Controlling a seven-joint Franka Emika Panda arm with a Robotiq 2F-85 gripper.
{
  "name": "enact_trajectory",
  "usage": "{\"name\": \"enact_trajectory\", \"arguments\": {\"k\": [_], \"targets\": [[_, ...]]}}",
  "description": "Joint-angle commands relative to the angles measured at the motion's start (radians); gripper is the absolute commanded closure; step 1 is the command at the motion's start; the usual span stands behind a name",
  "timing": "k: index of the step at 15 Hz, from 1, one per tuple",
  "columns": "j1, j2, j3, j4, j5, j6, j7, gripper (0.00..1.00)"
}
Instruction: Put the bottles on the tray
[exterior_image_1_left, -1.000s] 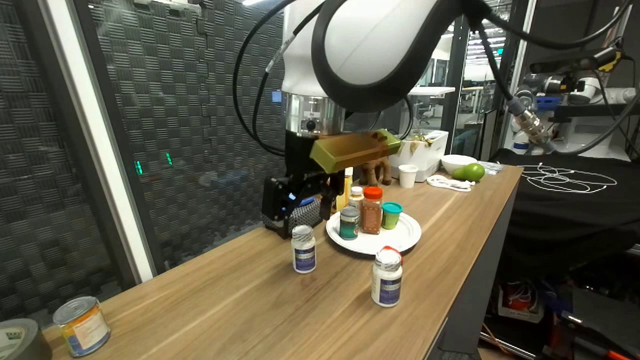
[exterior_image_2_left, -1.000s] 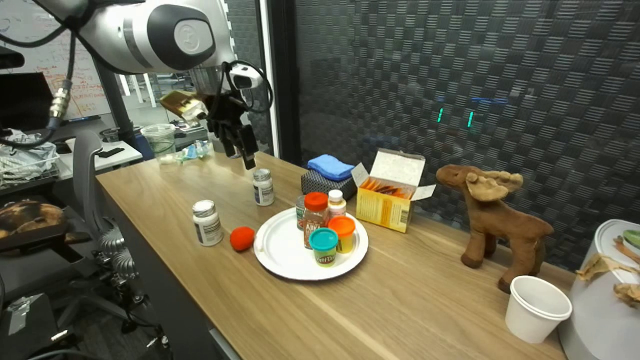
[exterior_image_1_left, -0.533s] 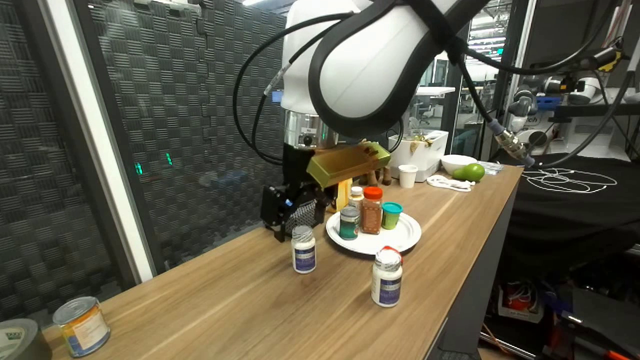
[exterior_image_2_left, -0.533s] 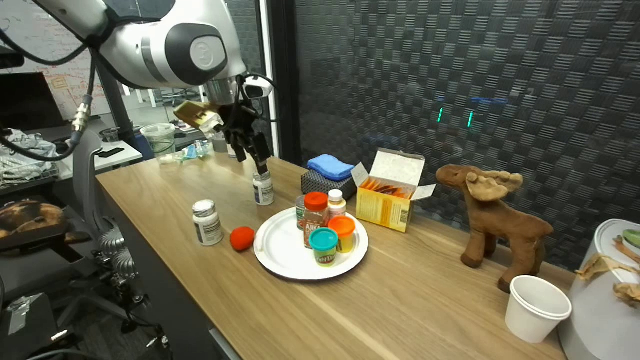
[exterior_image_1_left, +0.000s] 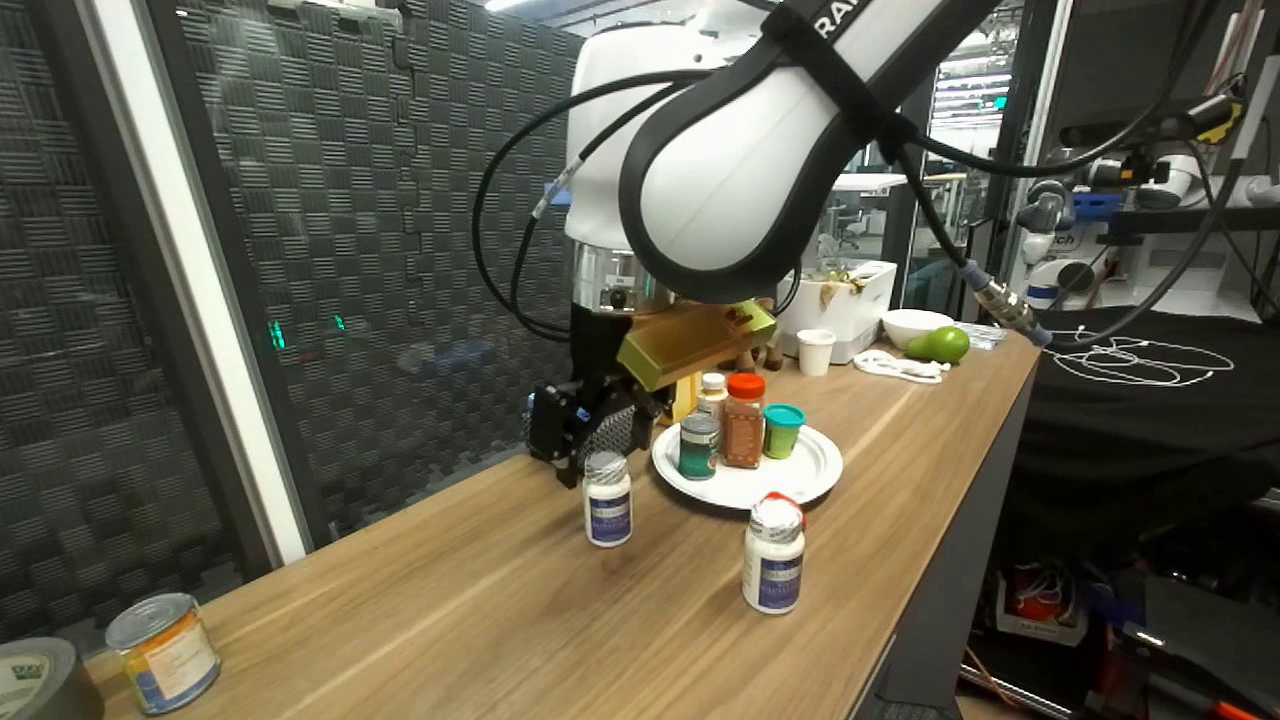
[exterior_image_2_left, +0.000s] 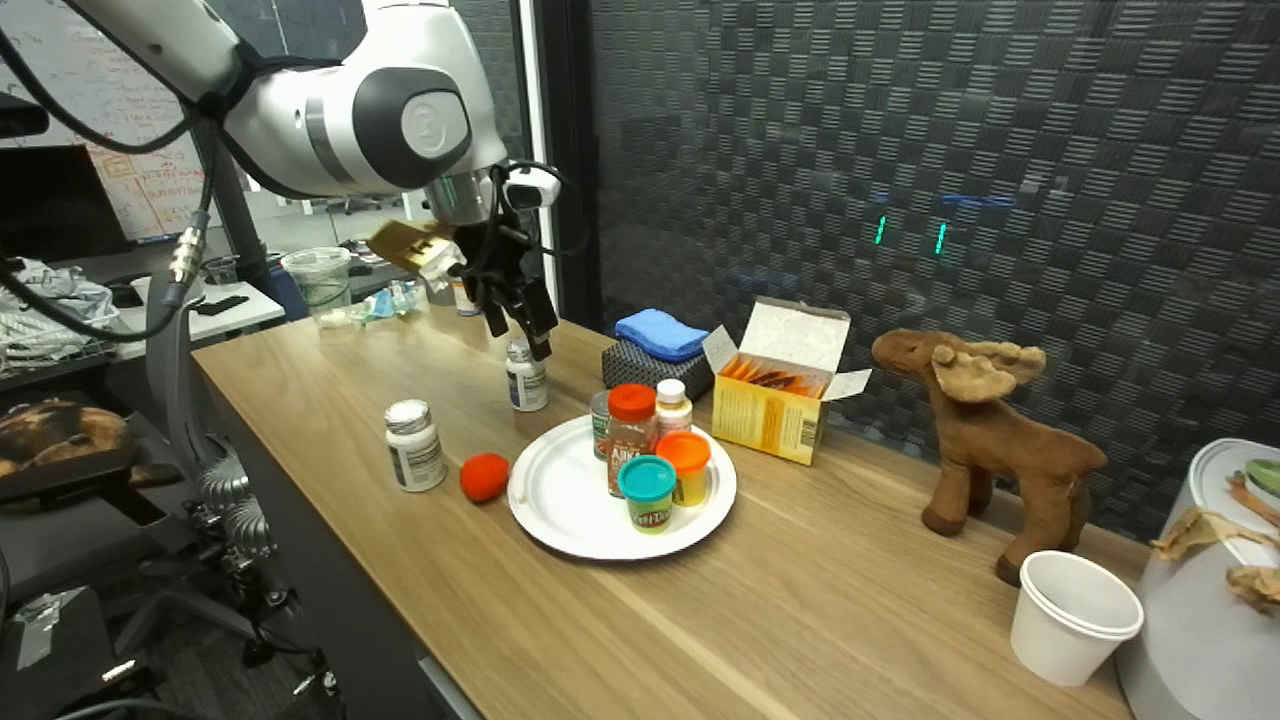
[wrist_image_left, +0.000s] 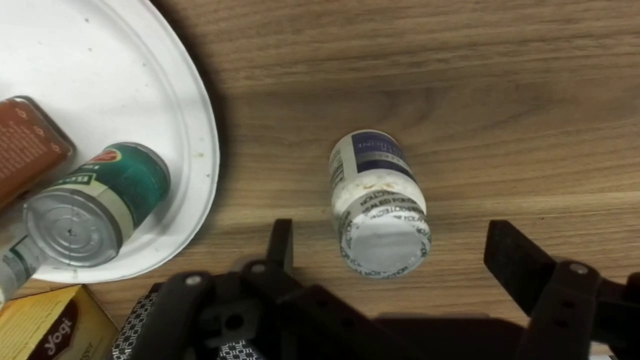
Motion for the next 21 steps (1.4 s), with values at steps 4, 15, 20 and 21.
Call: {"name": "enact_trajectory", "arguments": {"k": [4,15,20,21], "targets": [[0.026,0.014,-0.028,0.040,-0.012,0.008,0.004,0.55],[0.011,-0.108,-0.089,0.011,-0.022,-0.099,0.043,0.81],[-0.043,-0.229,-0.090,-0.073,-0.013,-0.171,0.023,0.81],[-0.058,-0.248,-0.088,-0.096,-0.002,-0.171,0.014,0.81]]}}
